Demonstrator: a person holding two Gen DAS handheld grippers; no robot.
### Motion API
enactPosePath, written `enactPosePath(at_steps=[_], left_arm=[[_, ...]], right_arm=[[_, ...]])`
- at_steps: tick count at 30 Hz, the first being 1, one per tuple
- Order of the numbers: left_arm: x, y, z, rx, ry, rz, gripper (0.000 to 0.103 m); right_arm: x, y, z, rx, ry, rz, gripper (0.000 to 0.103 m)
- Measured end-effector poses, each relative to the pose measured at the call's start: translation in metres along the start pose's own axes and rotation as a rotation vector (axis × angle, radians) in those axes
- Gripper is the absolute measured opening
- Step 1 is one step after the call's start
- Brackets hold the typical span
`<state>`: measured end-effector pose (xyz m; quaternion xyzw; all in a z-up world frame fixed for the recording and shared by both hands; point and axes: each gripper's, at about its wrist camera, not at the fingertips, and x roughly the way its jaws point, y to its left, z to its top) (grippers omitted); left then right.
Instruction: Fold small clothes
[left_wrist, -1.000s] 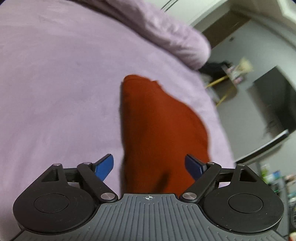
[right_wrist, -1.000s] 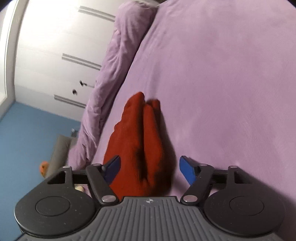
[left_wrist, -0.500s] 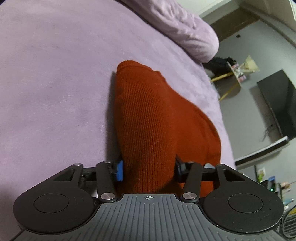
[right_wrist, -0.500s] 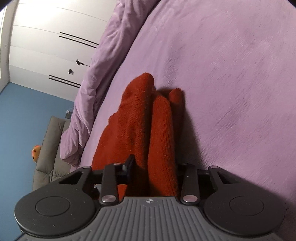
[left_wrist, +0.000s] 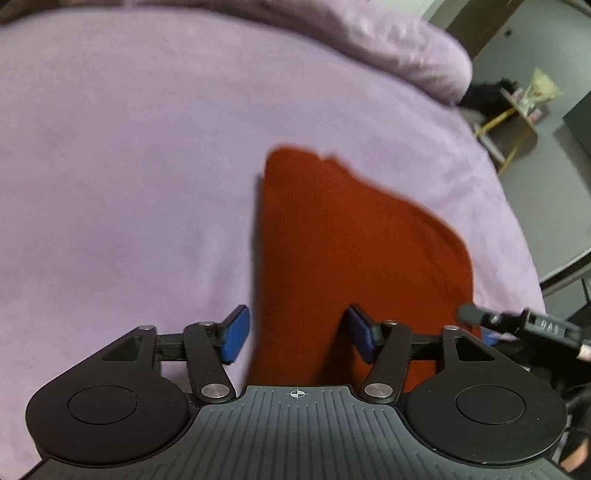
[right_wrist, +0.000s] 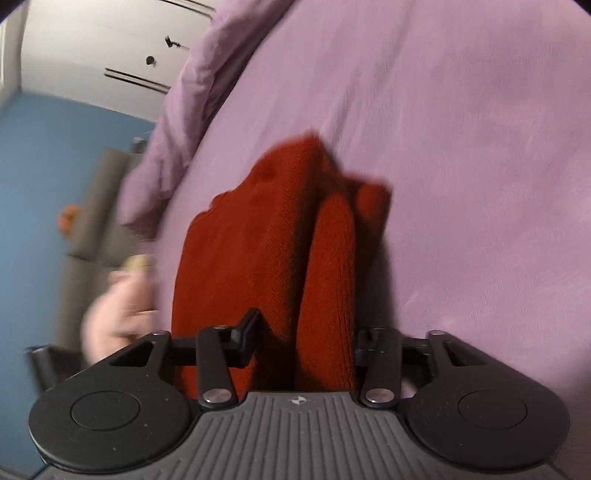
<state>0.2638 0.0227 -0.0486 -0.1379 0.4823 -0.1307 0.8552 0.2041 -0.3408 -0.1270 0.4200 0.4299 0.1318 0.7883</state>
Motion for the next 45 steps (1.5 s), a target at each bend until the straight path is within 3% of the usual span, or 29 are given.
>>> enactPosePath(at_steps=[3,5,8,11,12,16,18,21,24,28,36,42,45], left_arm=[[-0.01,-0.004,0.01,0.015,-0.105,0.045,0.066],[-0.002,-0.011,0.019,0.006,-0.131,0.071,0.067],[0.026,-0.027,0.036,0.025,-0.141,0.1,0.068],[0.066,-0.04,0.051,0.053,-0.123,0.183,0.07],[0.073,-0.037,0.051,0.068,-0.12,0.214,0.071],[0.11,-0.04,0.052,0.128,-0.132,0.26,0.083],[0.12,-0.037,0.05,0.119,-0.133,0.245,0.085],[0.125,-0.035,0.041,0.109,-0.173,0.241,0.089],[0.114,-0.034,0.033,0.097,-0.208,0.232,0.088],[0.077,-0.028,0.015,0.055,-0.214,0.192,0.088],[0.028,-0.031,-0.03,0.061,-0.166,0.195,0.088],[0.007,-0.032,-0.05,0.087,-0.139,0.222,0.088],[-0.005,-0.032,-0.06,0.104,-0.129,0.238,0.088]], right_arm=[[-0.03,0.043,-0.002,-0.126,-0.206,-0.213,0.057],[-0.032,0.069,0.0,-0.161,-0.263,-0.243,0.049],[-0.005,0.096,0.004,-0.138,-0.189,-0.188,0.031],[0.046,0.111,0.018,-0.064,-0.108,-0.221,0.013],[0.061,0.111,0.023,-0.032,-0.093,-0.238,0.013],[0.083,0.097,0.033,-0.083,-0.16,-0.364,0.0],[0.093,0.081,0.038,-0.121,-0.186,-0.383,0.0],[0.093,0.068,0.027,-0.267,-0.298,-0.305,0.0],[0.087,0.069,0.017,-0.311,-0.344,-0.29,0.0],[0.072,0.085,0.001,-0.31,-0.313,-0.305,0.004],[0.004,0.089,-0.09,-0.429,-0.335,-0.32,0.004],[-0.026,0.095,-0.11,-0.45,-0.285,-0.395,0.004],[-0.035,0.095,-0.122,-0.439,-0.263,-0.408,0.01]])
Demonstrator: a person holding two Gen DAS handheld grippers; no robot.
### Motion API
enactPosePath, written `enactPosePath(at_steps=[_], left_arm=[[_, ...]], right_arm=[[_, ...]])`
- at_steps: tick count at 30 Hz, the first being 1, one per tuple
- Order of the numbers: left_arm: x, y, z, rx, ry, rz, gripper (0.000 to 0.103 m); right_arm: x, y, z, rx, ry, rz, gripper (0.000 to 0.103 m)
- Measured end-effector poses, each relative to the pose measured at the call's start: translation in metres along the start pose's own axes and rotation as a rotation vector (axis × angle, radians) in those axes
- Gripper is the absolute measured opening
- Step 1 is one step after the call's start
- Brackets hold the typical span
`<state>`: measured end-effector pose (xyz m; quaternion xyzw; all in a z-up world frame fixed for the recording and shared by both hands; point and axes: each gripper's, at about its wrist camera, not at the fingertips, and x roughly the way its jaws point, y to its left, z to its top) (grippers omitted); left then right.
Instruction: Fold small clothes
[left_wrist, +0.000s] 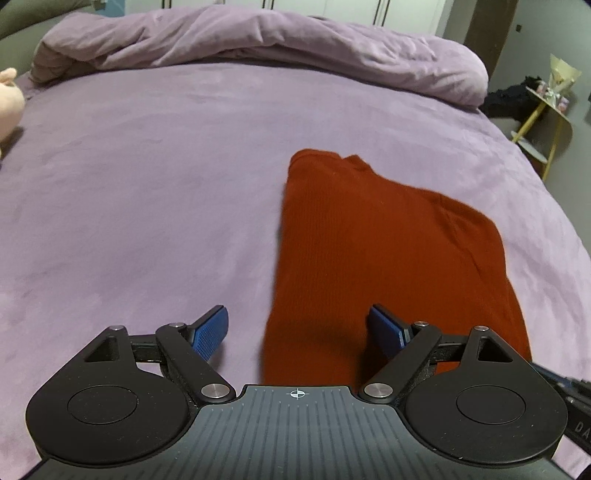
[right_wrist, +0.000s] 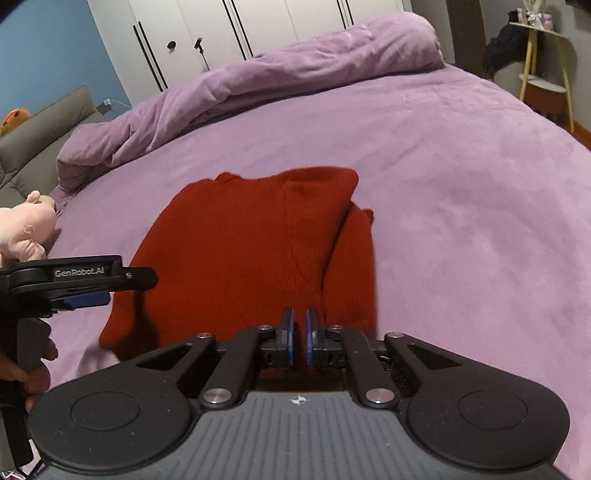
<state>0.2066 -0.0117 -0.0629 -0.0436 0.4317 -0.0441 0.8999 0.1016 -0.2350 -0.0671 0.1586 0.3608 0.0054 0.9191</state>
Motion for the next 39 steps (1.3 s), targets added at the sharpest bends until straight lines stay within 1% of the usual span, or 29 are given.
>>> enactPosePath(at_steps=[1,4,5,6,7,9,12,14,16,18,19,20,21,23,24,25,26,28,30,31,33,34,35,37,39], left_arm=[[-0.005,0.001,-0.004,0.009,0.005,0.005,0.088],[-0.02,0.009,-0.021,0.042,0.004,0.043,0.088],[-0.024,0.014,-0.029,0.044,0.002,0.057,0.088],[-0.027,0.018,-0.035,0.037,0.0,0.056,0.088],[-0.029,0.023,-0.041,0.019,0.004,0.042,0.088],[-0.028,0.03,-0.048,-0.025,0.036,0.013,0.088],[-0.024,0.037,-0.052,-0.08,0.069,-0.036,0.087],[-0.021,0.037,-0.051,-0.096,0.061,-0.054,0.086],[-0.018,0.033,-0.049,-0.084,0.038,-0.034,0.087],[-0.009,0.025,-0.045,-0.047,0.048,-0.008,0.087],[-0.005,0.021,-0.045,-0.035,0.059,0.01,0.086],[0.0,0.019,-0.045,-0.022,0.066,0.027,0.086],[0.002,0.018,-0.045,-0.013,0.067,0.039,0.086],[0.006,0.02,-0.045,-0.018,0.07,0.061,0.088],[0.006,0.023,-0.045,-0.034,0.07,0.056,0.088],[0.006,0.026,-0.044,-0.047,0.074,0.045,0.088],[0.005,0.028,-0.044,-0.054,0.081,0.042,0.088],[0.001,0.03,-0.042,-0.046,0.088,0.048,0.087],[-0.006,0.031,-0.043,-0.024,0.095,0.067,0.087],[-0.01,0.031,-0.044,-0.016,0.096,0.078,0.088],[-0.019,0.031,-0.046,-0.015,0.097,0.095,0.092],[-0.024,0.03,-0.046,-0.017,0.1,0.093,0.095],[-0.03,0.029,-0.047,-0.018,0.101,0.083,0.096],[-0.042,0.026,-0.048,-0.016,0.095,0.06,0.096],[-0.055,0.022,-0.05,-0.007,0.081,0.049,0.098]], right_arm=[[-0.003,0.001,-0.003,-0.002,0.0,-0.001,0.013],[-0.012,0.002,-0.008,0.015,0.027,0.011,0.032],[-0.014,0.001,-0.01,0.031,0.039,0.027,0.034],[-0.016,-0.001,-0.012,0.056,0.049,0.05,0.035],[-0.016,-0.003,-0.013,0.081,0.062,0.074,0.036],[-0.013,-0.009,-0.017,0.16,0.094,0.108,0.037],[-0.003,-0.023,-0.023,0.315,0.124,0.157,0.037],[0.004,-0.033,-0.028,0.439,0.136,0.213,0.037],[0.009,-0.041,-0.031,0.538,0.123,0.252,0.037],[0.013,-0.046,-0.031,0.605,0.097,0.257,0.036],[0.017,-0.049,-0.031,0.634,0.09,0.247,0.033],[0.019,-0.05,-0.03,0.655,0.089,0.236,0.022],[0.021,-0.051,-0.03,0.67,0.088,0.23,0.017],[0.024,-0.053,-0.03,0.68,0.081,0.249,0.012],[0.023,-0.054,-0.031,0.679,0.072,0.258,0.012],[0.023,-0.055,-0.03,0.665,0.073,0.24,0.011],[0.024,-0.055,-0.03,0.633,0.084,0.197,0.011],[0.023,-0.052,-0.027,0.572,0.096,0.153,0.01],[0.017,-0.038,-0.021,0.461,0.105,0.077,0.019],[0.013,-0.028,-0.018,0.375,0.11,0.026,0.025],[0.005,-0.009,-0.015,0.234,0.133,-0.051,0.032],[0.001,0.001,-0.015,0.159,0.156,-0.091,0.042],[-0.001,0.009,-0.017,0.098,0.181,-0.118,0.058],[-0.007,0.02,-0.024,0.024,0.214,-0.143,0.071],[-0.016,0.028,-0.029,-0.02,0.215,-0.13,0.076]])
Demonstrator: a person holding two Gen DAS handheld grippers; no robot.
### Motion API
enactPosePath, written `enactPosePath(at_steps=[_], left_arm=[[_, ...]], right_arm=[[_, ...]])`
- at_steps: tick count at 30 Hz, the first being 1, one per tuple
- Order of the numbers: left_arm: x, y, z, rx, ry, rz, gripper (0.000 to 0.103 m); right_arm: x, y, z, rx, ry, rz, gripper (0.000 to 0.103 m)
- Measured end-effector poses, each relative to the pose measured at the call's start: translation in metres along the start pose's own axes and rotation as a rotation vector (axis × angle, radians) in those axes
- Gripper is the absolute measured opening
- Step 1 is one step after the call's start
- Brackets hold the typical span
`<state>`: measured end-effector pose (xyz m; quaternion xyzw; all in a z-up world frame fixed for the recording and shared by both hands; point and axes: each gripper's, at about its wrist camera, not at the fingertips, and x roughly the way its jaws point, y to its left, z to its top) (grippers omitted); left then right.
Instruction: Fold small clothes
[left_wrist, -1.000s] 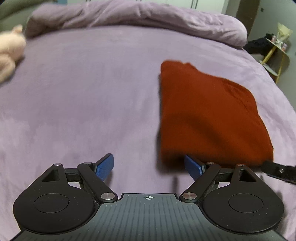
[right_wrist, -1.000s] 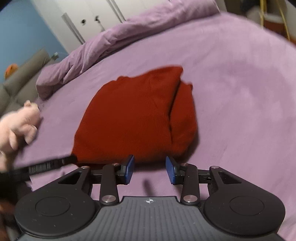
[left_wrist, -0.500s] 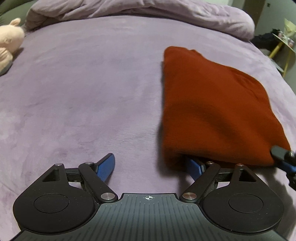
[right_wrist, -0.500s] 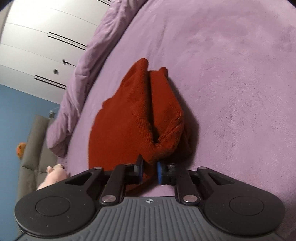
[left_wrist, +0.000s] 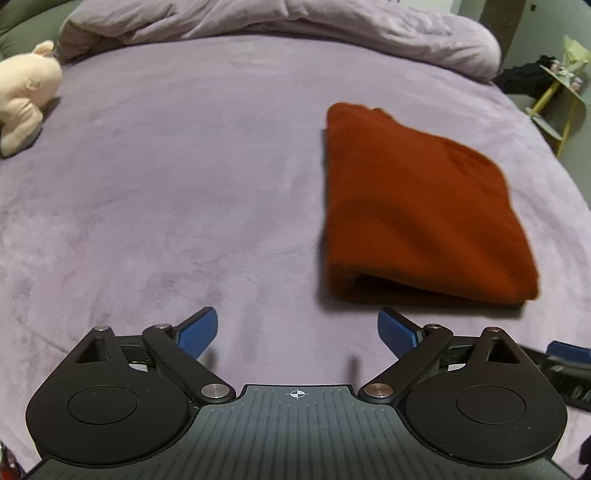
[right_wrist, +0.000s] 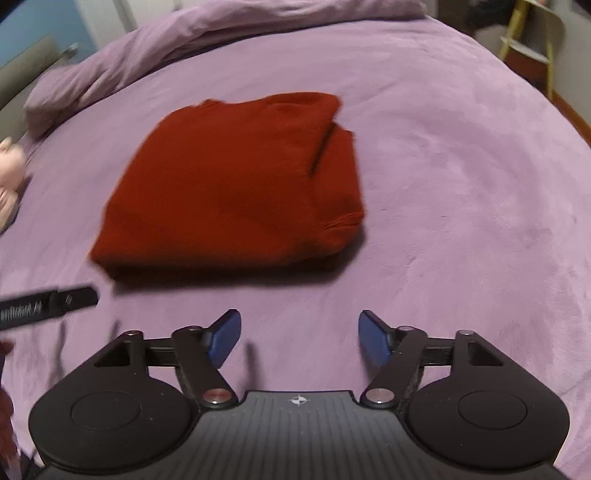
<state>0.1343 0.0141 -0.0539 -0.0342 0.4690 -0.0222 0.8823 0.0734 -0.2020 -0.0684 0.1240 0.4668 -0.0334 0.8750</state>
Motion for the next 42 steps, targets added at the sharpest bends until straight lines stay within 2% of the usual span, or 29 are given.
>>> enactPosePath(at_steps=[1,3,5,7,9,14,19,24,34,42], left_arm=[[-0.005,-0.002,-0.001,0.002,-0.008,-0.006,0.1],[-0.017,-0.006,-0.001,0.019,-0.026,-0.015,0.101],[-0.029,-0.013,-0.002,0.059,-0.055,-0.002,0.101],[-0.041,-0.019,-0.002,0.101,-0.087,0.004,0.101],[-0.048,-0.025,0.001,0.135,-0.085,-0.002,0.101],[-0.047,-0.036,0.011,0.2,0.014,0.019,0.101],[-0.049,-0.036,0.01,0.185,0.016,0.023,0.101],[-0.049,-0.044,0.008,0.219,0.007,0.078,0.101],[-0.052,-0.044,0.009,0.218,0.014,0.085,0.101],[-0.053,-0.041,0.01,0.197,0.018,0.09,0.101]], right_arm=[[-0.004,0.005,-0.002,-0.019,0.0,0.0,0.083],[-0.011,0.014,-0.001,-0.045,0.006,-0.014,0.087],[-0.015,0.021,0.004,-0.06,0.017,-0.033,0.097],[-0.018,0.029,0.01,-0.073,0.043,-0.066,0.097],[-0.023,0.035,0.013,-0.101,0.049,-0.082,0.097],[-0.031,0.039,0.015,-0.078,0.052,-0.106,0.097],[-0.035,0.038,0.017,-0.029,0.067,-0.106,0.097],[-0.041,0.04,0.018,-0.031,0.045,-0.137,0.097],[-0.047,0.039,0.021,-0.031,0.028,-0.174,0.097],[-0.052,0.036,0.021,-0.012,0.018,-0.169,0.097]])
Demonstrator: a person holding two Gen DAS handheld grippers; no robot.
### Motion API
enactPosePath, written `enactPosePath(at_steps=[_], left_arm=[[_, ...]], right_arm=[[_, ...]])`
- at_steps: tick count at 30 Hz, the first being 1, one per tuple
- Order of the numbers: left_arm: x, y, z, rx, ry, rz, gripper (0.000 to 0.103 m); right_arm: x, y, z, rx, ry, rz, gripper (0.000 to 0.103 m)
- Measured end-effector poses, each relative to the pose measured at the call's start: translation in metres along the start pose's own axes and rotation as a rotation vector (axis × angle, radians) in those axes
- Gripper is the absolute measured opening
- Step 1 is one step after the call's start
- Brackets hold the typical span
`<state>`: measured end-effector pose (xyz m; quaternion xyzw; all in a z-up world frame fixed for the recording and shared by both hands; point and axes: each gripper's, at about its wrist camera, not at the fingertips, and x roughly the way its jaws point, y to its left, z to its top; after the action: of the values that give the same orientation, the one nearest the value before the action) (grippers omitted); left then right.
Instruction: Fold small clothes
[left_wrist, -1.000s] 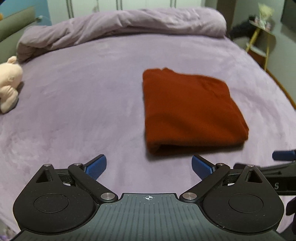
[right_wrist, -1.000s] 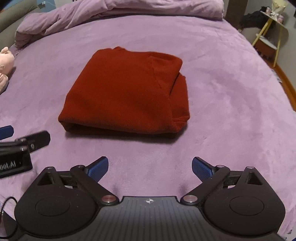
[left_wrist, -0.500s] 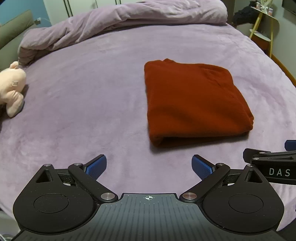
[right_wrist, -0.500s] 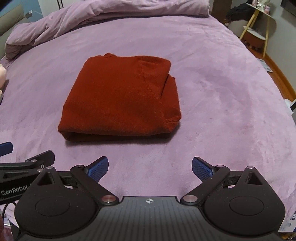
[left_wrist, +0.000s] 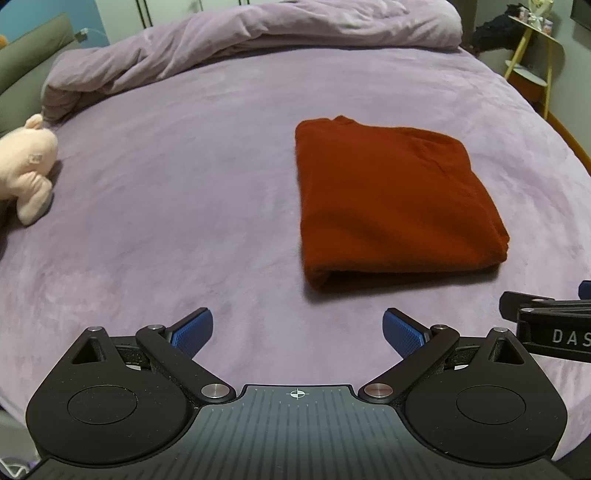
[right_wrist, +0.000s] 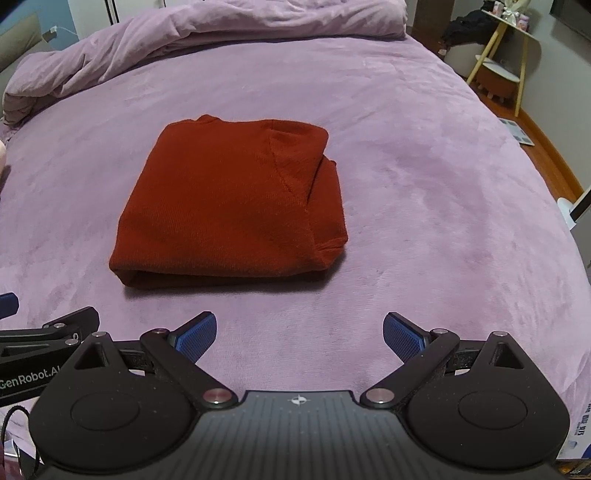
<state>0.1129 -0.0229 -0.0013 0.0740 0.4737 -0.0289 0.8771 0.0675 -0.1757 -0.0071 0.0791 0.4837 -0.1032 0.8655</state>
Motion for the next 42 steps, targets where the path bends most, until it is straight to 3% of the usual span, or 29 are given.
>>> enactPosePath(at_steps=[42], left_arm=[[0.0,-0.006,0.002,0.028,0.008,0.009,0.101]], right_arm=[[-0.012,-0.004,0.005,0.004,-0.031,-0.009,0.097]])
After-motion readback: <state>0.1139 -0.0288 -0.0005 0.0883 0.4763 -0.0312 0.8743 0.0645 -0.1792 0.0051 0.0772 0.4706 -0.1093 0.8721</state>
